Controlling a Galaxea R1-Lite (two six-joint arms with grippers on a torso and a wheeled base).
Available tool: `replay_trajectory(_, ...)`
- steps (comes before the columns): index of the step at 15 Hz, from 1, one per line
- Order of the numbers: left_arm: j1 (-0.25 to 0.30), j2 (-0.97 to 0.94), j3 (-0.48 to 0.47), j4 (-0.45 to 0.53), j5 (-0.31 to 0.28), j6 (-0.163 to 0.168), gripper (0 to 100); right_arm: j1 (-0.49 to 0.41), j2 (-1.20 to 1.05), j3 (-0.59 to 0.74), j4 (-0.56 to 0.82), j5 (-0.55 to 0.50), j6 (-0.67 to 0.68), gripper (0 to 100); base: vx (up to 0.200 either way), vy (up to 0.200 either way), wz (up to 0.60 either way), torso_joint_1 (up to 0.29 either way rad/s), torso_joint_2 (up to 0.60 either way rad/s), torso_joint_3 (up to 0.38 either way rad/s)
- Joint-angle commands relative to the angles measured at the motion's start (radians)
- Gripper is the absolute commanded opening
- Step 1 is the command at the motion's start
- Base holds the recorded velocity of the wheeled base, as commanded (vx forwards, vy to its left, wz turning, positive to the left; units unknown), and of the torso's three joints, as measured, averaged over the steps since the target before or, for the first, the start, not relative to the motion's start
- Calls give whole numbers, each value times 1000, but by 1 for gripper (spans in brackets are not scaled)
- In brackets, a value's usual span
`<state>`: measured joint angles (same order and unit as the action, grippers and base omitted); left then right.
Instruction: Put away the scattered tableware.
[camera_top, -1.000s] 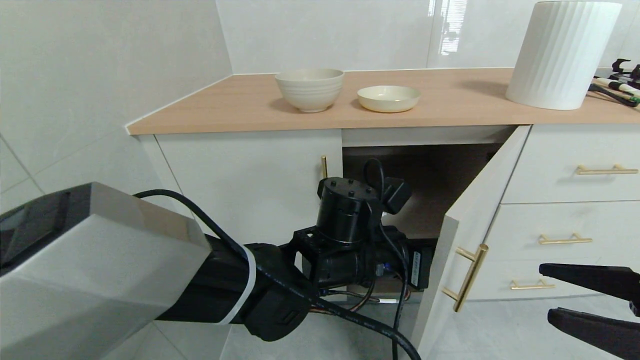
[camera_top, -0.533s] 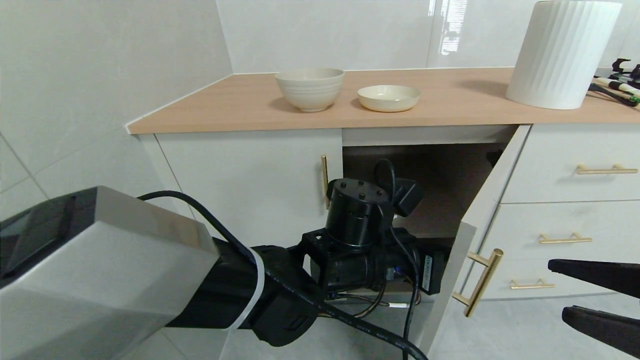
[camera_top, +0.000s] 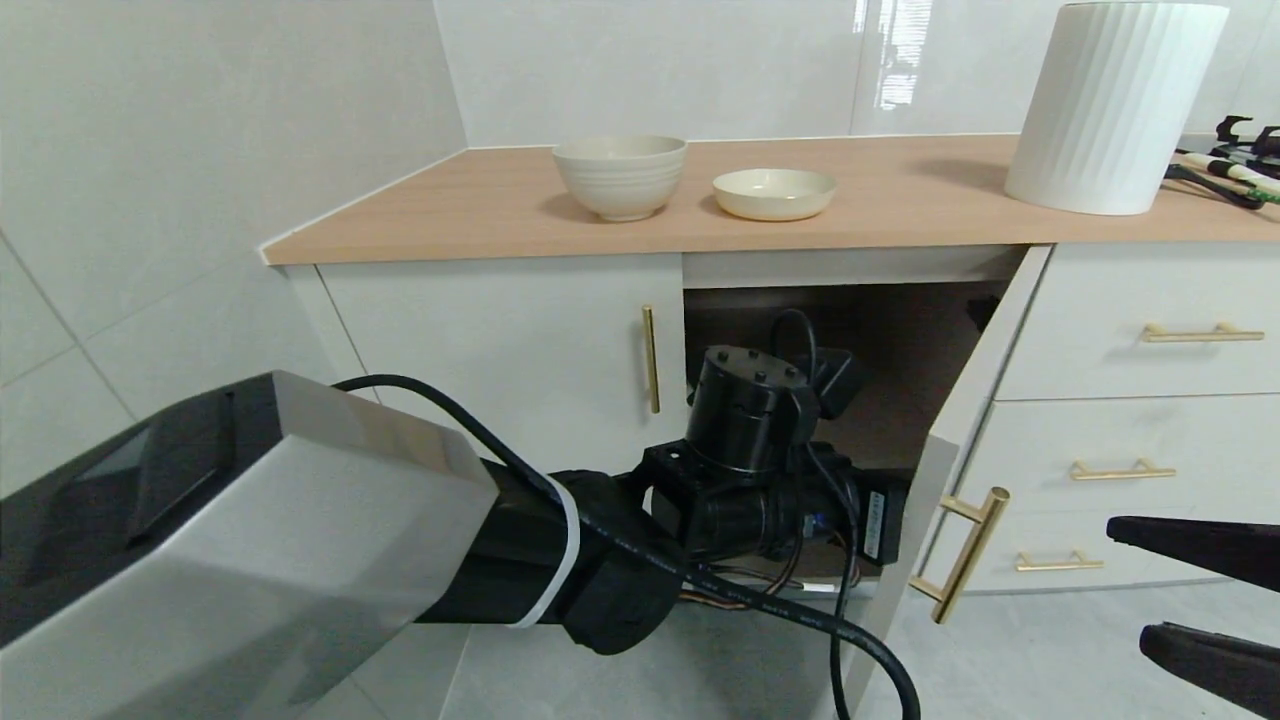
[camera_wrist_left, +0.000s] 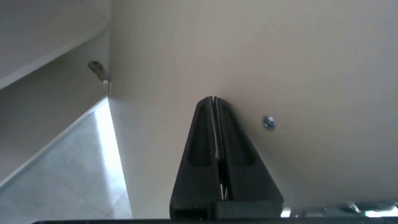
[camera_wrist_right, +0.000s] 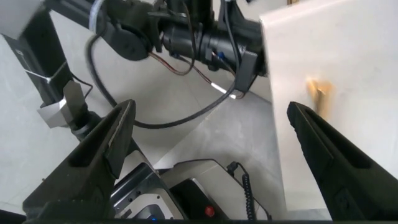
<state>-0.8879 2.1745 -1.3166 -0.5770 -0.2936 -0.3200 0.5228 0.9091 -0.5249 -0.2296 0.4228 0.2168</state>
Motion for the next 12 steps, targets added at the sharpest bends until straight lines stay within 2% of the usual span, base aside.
replay_trajectory(1,-8,1,10,-3,10,-1,0,0,-10,-1,-1,1,-2,100,0,0,0,0,0,0)
replay_trajectory(4,-48,-7,11,-4,34,1,0,0,-32,-3,-1,1,-1,100,0,0,0,0,0,0)
replay_trajectory(8,-62,-35,54,-7,39,1,0,0,-30,-3,-1,1,-1,100,0,0,0,0,0,0)
replay_trajectory(10,-62,-28,46,-9,39,1,0,0,-30,-3,-1,1,-1,100,-200,0,0,7,-2,2)
replay_trajectory(12,-62,-18,25,-7,39,1,0,0,-30,-3,-2,1,-2,100,0,0,0,0,0,0)
